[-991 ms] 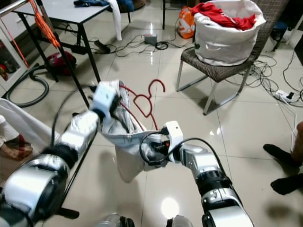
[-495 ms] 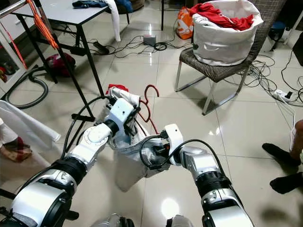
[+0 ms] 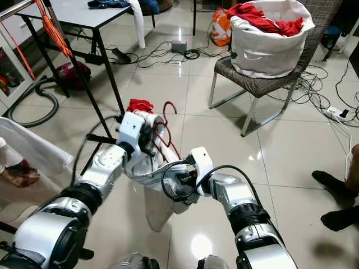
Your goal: Hang hanger
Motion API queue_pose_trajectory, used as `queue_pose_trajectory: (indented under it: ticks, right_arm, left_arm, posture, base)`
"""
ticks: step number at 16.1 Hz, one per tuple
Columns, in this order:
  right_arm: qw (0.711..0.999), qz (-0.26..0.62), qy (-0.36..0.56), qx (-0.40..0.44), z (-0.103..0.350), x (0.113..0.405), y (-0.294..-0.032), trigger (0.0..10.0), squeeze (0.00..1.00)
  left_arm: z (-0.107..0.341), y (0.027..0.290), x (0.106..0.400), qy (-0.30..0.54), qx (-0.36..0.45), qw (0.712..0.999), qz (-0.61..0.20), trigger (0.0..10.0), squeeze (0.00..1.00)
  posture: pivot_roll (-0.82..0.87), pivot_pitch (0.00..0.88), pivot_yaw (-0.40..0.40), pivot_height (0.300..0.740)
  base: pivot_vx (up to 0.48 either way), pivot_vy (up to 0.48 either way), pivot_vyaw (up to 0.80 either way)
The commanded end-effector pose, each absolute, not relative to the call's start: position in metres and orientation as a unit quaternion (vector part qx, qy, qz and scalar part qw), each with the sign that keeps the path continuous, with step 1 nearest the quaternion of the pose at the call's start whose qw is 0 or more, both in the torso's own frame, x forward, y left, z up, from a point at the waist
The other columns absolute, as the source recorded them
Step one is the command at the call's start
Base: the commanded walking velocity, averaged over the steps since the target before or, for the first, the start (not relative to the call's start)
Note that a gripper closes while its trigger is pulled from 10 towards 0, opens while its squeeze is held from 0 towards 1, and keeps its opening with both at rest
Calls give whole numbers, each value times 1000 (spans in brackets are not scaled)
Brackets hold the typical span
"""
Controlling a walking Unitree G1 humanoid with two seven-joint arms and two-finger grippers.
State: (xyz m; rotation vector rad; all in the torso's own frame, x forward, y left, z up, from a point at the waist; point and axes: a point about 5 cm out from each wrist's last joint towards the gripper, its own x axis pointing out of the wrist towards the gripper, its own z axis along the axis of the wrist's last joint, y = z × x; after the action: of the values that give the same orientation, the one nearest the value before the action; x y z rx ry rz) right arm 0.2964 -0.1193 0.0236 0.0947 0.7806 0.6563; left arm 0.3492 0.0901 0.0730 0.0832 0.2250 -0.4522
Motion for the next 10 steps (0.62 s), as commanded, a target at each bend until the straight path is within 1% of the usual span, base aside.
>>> queue_pose_trajectory:
  ticks: [1,6,7,8,9,10]
  right_arm:
    - [882,330,334,44,37,304,-111,10000,0]
    - [884,330,329,47,37,304,-110,10000,0]
    - [886,328,325,52,40,306,-110,10000,0]
    - [887,328,321,56,42,307,-108,10000,0]
    - [887,328,319,59,43,308,-108,10000,0]
    - [889,327,315,63,44,308,-107,10000,0]
  left_arm:
    - [76,85,351,115,34,964,-237,0,0]
    - [78,69,349,119,32,952,-281,0,0]
    - [73,65,346,137,42,947,-289,10000,0]
    - [69,66,345,149,44,947,-282,10000,592]
    - [67,66,344,155,40,947,-279,10000,1000]
    - [61,69,342,179,9,946,-269,10000,1000]
  posture:
    - [-170,0,97,740]
    - [-175,0,104,740]
    - [-177,0,107,740]
    - [-178,0,108,740]
    - [-178,0,109,740]
    - [-178,0,110,740]
  base:
    - [0,0,0]
    - [0,0,0]
    - [0,0,0]
    - [0,0,0]
    - [0,0,0]
    - [0,0,0]
